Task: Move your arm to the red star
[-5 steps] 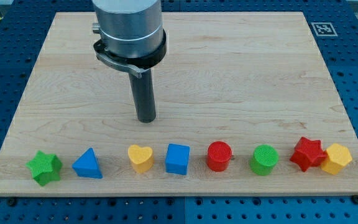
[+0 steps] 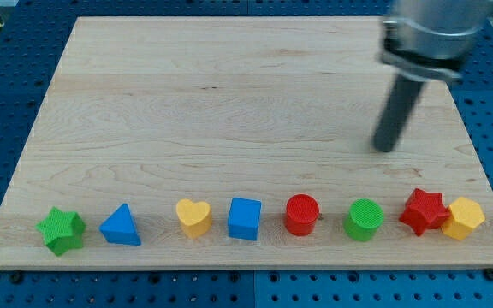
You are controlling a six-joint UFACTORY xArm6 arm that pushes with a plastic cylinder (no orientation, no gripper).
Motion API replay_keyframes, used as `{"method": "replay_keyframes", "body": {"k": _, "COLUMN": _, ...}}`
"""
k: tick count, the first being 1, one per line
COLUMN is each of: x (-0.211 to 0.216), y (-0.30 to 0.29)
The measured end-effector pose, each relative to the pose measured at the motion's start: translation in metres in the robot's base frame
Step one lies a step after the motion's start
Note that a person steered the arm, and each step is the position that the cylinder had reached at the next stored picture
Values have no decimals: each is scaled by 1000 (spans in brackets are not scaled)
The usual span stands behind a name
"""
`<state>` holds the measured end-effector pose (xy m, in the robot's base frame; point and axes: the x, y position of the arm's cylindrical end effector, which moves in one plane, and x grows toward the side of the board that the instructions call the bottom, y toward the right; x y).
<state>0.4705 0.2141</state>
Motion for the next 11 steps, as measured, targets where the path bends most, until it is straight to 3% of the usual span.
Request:
{"method": "replay_keyframes", "body": {"k": 1, "x": 24, "y": 79}}
{"method": "replay_keyframes", "body": {"k": 3, "x": 124, "y": 130}}
{"method": "replay_keyframes", "body": {"k": 5, "x": 147, "y": 67}}
{"method": "replay_keyframes", "body": {"k": 8, "x": 106, "y": 50}}
{"method": "replay_keyframes", "body": {"k": 9, "x": 133, "y": 58}}
{"method": "replay_keyframes", "body": {"k": 10, "x": 148, "y": 33}}
{"method": "replay_keyframes", "body": {"k": 11, "x": 148, "y": -61}}
